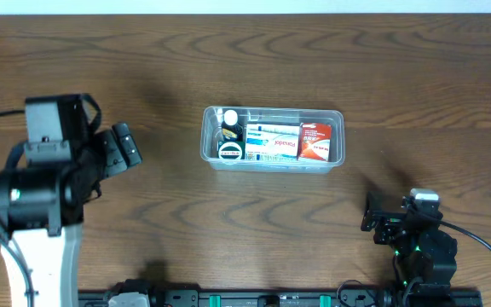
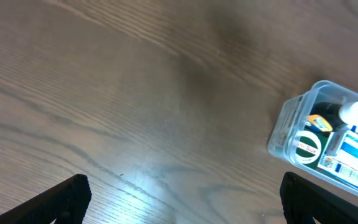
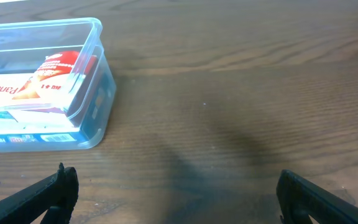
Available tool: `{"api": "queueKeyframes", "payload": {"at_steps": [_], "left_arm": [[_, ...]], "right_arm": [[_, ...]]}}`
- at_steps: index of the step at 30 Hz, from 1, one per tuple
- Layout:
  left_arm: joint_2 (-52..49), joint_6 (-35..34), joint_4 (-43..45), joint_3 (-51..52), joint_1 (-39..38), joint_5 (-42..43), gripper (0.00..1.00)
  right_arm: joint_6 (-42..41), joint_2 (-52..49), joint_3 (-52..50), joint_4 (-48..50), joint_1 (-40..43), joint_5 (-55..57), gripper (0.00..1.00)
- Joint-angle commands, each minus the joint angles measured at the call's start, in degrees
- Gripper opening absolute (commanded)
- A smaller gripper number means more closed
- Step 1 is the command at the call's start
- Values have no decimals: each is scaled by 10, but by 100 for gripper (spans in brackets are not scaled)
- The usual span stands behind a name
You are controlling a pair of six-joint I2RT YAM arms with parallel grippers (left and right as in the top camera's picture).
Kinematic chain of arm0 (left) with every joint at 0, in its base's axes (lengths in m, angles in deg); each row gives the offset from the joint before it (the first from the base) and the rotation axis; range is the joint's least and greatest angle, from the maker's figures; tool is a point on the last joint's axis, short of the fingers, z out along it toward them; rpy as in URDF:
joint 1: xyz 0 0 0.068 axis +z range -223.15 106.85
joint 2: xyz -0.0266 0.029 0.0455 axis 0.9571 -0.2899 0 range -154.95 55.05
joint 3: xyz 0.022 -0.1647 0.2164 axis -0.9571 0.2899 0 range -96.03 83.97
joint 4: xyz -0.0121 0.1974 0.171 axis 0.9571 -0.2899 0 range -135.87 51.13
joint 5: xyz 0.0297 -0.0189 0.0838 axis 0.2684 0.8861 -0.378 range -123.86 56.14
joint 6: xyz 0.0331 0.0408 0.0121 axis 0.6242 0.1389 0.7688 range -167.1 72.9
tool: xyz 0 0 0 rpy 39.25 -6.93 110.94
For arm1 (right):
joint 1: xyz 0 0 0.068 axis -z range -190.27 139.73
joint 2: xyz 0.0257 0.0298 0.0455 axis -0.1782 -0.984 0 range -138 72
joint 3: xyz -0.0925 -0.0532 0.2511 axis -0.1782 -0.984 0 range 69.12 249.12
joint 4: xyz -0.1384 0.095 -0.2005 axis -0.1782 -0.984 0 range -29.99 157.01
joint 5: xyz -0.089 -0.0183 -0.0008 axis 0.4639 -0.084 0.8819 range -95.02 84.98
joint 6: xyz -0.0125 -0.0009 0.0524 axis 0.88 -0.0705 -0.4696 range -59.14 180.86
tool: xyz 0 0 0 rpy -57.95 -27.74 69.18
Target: Pack container
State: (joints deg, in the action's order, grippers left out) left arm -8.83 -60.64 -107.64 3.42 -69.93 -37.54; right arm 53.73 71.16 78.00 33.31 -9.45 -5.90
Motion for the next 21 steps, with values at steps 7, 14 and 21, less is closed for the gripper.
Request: {"api": "queueKeyframes", "payload": {"at_steps": [7, 14, 21], "left_arm": [[155, 19, 113, 142, 2, -43, 98], [327, 49, 308, 381, 2, 3, 98], [472, 49, 331, 534, 2, 5, 98]], "right_arm": [[6, 5, -2, 0, -5, -4, 99], [6, 5, -2, 0, -5, -4, 99], [6, 5, -2, 0, -5, -4, 99]]}}
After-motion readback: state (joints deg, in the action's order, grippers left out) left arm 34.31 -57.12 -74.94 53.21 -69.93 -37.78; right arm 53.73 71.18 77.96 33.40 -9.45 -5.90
